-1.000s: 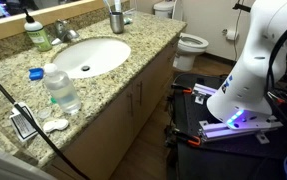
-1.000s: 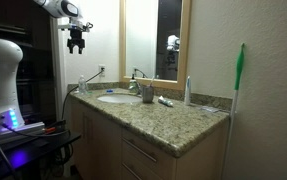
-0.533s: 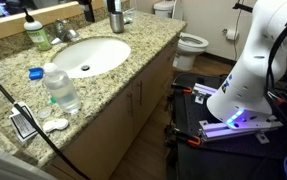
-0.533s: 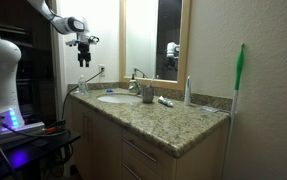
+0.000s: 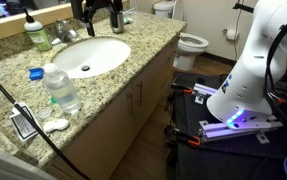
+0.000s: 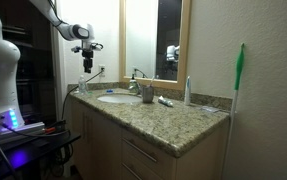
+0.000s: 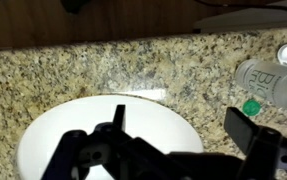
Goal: Move the blue lid to the right of the sink
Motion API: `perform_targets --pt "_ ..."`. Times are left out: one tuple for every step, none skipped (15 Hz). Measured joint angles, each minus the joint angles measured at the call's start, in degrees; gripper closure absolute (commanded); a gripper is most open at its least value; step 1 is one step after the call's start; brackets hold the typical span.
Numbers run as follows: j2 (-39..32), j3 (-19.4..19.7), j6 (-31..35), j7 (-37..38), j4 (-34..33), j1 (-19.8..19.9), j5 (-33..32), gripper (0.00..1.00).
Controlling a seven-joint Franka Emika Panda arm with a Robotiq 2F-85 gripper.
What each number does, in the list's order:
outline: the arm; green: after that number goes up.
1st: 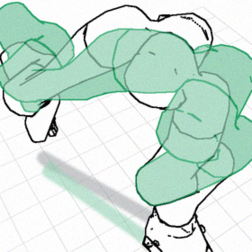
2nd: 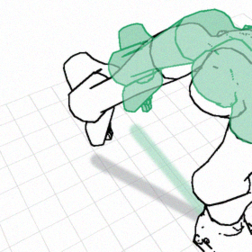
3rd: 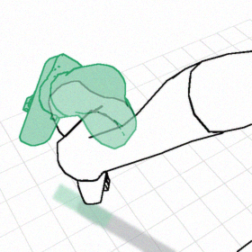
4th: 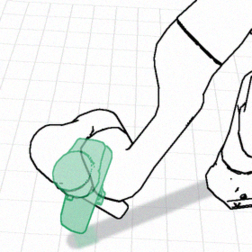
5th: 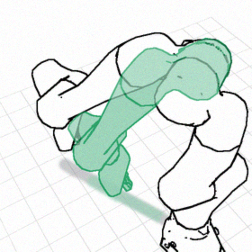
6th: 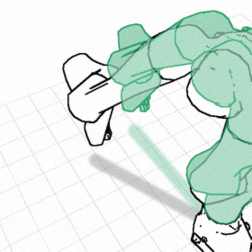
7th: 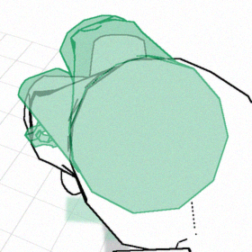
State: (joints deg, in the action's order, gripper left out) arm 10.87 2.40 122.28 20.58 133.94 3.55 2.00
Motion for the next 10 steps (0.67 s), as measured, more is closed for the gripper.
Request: perform_targets --pt "-1.8 0.3 1.2 2.4 -0.2 0.7 0.0 0.00" --pt "-3.7 0.6 2.7 4.8 -0.6 1.5 -0.2 0.00" --pt "-5.6 1.1 4.4 7.2 -1.1 2.1 -0.4 0.00" --pt "-7.5 1.6 6.0 9.5 -2.0 2.7 -0.5 0.00" --pt "-9.1 2.2 7.4 11.8 -3.1 3.1 -0.5 0.00" --pt "-10.4 2.8 8.5 14.2 -4.5 3.4 -0.5 0.00" --pt "-11.2 3.3 8.8 16.7 -6.1 3.5 -0.5 0.00" --pt "-11.3 3.4 8.8 18.4 -7.7 3.5 0.2 0.00" --pt "-11.0 3.4 8.7 19.2 -9.0 3.3 0.8 0.00" --pt "-10.6 3.4 8.7 19.7 -9.7 3.1 1.0 0.00"
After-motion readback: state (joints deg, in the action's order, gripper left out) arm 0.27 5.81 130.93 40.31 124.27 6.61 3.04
